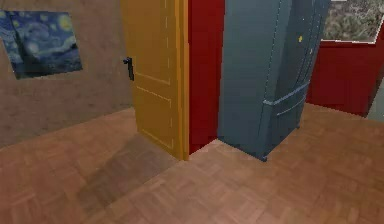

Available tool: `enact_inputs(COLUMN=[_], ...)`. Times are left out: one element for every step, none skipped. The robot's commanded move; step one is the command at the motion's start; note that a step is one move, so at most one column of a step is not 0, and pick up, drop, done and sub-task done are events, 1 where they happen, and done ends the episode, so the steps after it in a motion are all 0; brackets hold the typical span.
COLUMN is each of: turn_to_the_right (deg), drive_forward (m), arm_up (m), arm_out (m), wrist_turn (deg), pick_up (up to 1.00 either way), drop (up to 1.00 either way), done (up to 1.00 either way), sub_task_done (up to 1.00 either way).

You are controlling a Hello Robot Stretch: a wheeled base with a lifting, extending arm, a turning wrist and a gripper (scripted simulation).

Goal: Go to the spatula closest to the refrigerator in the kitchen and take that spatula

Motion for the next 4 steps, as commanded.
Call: enact_inputs(turn_to_the_right=[24.0,0.0,45.0,45.0], drive_forward=[0.0,0.05,0.0,0.0], arm_up=[0.0,0.0,0.0,0.0], arm_out=[0.0,0.0,0.0,0.0], wrist_turn=[0.0,0.0,0.0,0.0], pick_up=[0.0,0.0,0.0,0.0], drop=[0.0,0.0,0.0,0.0], done=[0.0,0.0,0.0,0.0], sub_task_done=[0.0,0.0,0.0,0.0])
